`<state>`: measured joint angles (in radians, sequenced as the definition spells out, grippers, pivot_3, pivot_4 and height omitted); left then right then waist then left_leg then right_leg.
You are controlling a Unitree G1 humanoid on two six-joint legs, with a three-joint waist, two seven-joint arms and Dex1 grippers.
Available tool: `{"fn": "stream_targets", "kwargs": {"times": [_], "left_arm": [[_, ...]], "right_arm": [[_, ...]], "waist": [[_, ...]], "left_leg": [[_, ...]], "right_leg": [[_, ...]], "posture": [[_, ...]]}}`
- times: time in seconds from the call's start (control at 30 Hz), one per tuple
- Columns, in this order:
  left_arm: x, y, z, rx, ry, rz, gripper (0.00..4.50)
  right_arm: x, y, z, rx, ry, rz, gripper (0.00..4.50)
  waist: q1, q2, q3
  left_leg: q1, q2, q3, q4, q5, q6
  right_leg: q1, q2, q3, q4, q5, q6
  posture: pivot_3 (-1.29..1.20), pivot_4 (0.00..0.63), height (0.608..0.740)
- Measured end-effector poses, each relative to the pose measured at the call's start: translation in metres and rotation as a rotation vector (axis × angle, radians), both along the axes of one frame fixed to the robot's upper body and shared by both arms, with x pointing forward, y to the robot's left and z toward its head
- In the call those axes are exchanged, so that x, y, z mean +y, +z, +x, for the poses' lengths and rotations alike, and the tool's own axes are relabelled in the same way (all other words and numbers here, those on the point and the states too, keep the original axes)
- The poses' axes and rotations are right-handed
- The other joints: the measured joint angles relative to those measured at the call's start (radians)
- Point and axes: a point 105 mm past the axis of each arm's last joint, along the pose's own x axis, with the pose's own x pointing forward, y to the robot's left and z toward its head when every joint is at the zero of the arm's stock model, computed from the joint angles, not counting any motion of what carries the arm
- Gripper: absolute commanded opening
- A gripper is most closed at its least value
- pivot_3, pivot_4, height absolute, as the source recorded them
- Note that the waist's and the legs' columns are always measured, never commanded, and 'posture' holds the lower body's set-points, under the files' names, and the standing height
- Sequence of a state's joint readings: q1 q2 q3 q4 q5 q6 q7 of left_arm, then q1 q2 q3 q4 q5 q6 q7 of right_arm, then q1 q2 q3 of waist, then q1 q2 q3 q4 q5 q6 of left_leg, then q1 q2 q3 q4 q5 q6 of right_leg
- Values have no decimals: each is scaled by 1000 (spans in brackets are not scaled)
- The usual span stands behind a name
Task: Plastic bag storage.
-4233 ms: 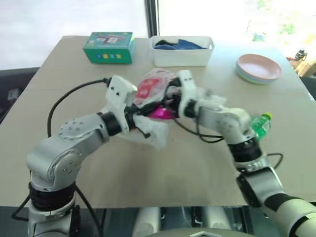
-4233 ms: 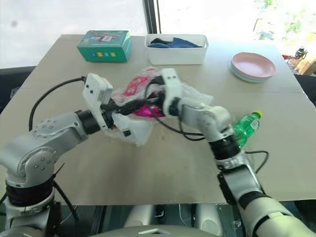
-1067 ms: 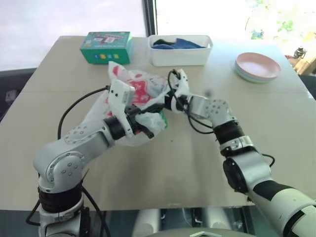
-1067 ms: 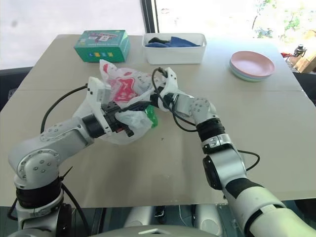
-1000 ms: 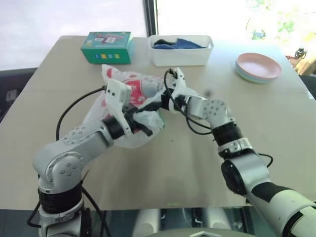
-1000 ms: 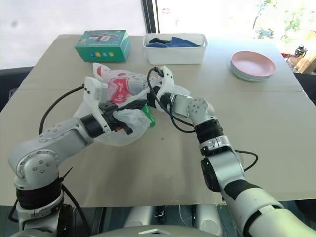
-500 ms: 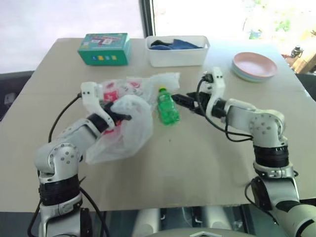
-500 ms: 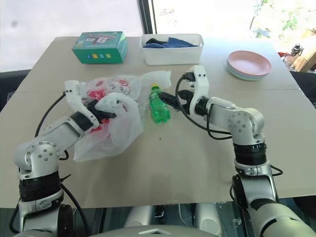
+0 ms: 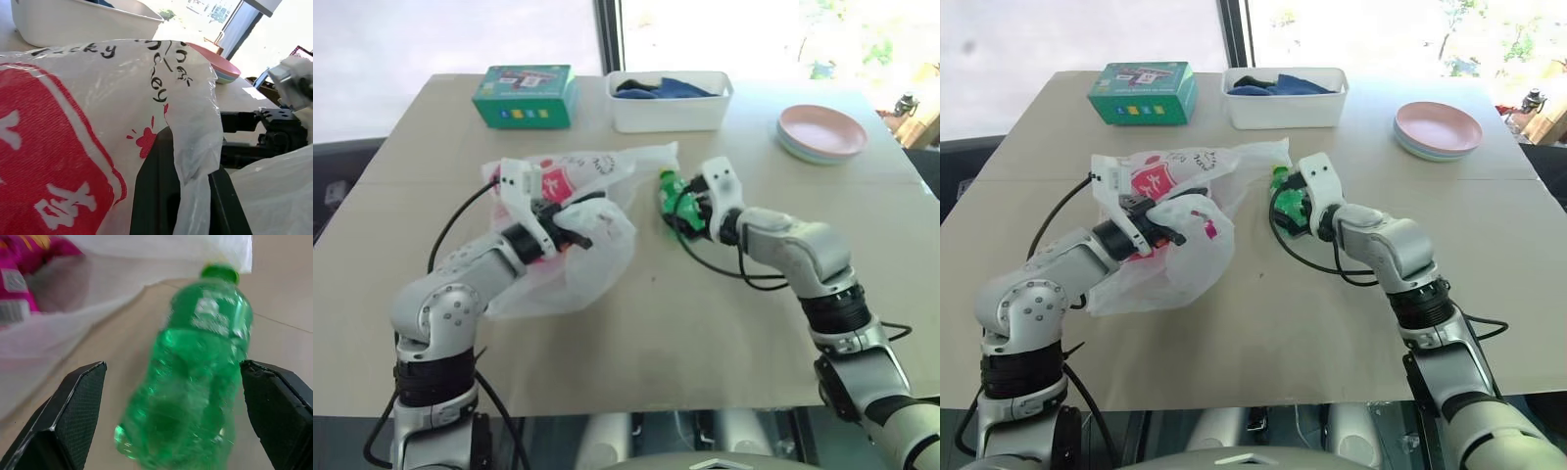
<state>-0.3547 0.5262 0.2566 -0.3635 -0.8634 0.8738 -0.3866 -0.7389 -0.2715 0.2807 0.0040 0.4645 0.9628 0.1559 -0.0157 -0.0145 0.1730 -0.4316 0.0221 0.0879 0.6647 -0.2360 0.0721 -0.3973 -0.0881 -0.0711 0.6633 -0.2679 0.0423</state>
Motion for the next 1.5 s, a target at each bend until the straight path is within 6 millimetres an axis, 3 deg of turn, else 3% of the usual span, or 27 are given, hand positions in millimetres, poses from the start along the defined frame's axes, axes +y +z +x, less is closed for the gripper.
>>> {"fn": "stream_targets", "kwargs": {"times": [0.07, 0.17, 0.3, 0.5, 0.67, 0.8, 0.97, 1.03, 1.2, 1.33, 1.5], "left_arm": [[-3, 0, -2, -23, -1, 44, 0], [4, -2, -5, -42, 23, 123, 0], [9, 3, -4, -70, 34, 160, 0], [7, 22, 4, -148, -2, 192, 0], [-13, 42, 15, -216, -141, 205, 0], [-33, 51, 17, -247, -284, 212, 0], [-50, 73, 26, -304, -400, 197, 0], [-66, 89, 31, -351, -479, 186, 0], [-104, 113, 27, -427, -678, 191, 0], [-99, 107, 32, -434, -717, 264, 0], [-80, 68, 49, -372, -605, 355, 0]], "right_arm": [[8, -9, 6, -5, 10, -44, 4404], [1, -16, 19, -16, -22, -97, 4404], [-1, -12, 25, -39, -10, -73, 3211], [-8, -1, 15, -177, 134, -92, 3197], [4, 24, -12, -301, 345, -77, 3197], [7, 31, -30, -326, 414, -65, 3197], [-20, 31, -41, -314, 365, -115, 3197], [-34, 35, -47, -323, 334, -134, 3197], [-36, 59, -66, -366, 335, -95, 3197], [-46, 57, -72, -360, 292, -168, 3197], [-58, 39, -67, -252, 158, -194, 3197]], "waist": [[0, 0, 0], [4, 0, 0], [3, 0, 0], [3, 0, 2], [0, -1, 2], [4, -1, 3], [25, -2, 4], [33, -3, 4], [24, -3, 4], [16, -3, 5], [12, -3, 5]], "left_leg": [[0, 0, 0, 0, 0, 0], [0, 0, -1, 0, 0, 0], [-1, 0, -1, 0, 0, 0], [-2, 0, -1, 0, 0, 0], [-2, 0, -1, 0, 0, 0], [-2, 0, -1, 0, 0, 0], [-4, -1, -3, 3, 0, 0], [-4, -1, -4, 3, 0, 0], [-4, 0, -2, 3, 0, 0], [-3, 0, -2, 2, 0, 0], [-3, 0, -2, 3, 0, 0]], "right_leg": [[0, 0, 0, 0, 0, 0], [1, 0, 0, 0, 0, 0], [0, 0, -1, 0, 0, 0], [-1, 0, -3, -1, 0, 0], [-1, 1, -4, -1, 0, 0], [0, 0, -5, -1, 0, 0], [0, 0, -8, -1, 0, 0], [0, 1, -8, -1, 0, 0], [0, 1, -8, -1, 0, 0], [0, 1, -7, -1, 0, 0], [0, 1, -6, 0, 0, 1]], "posture": [[0, 150, 740], [0, 150, 740], [0, 150, 740], [0, 150, 740], [0, 150, 740], [0, 150, 740], [0, 150, 740], [0, 150, 740], [0, 150, 740], [0, 150, 740], [0, 150, 740]]}}
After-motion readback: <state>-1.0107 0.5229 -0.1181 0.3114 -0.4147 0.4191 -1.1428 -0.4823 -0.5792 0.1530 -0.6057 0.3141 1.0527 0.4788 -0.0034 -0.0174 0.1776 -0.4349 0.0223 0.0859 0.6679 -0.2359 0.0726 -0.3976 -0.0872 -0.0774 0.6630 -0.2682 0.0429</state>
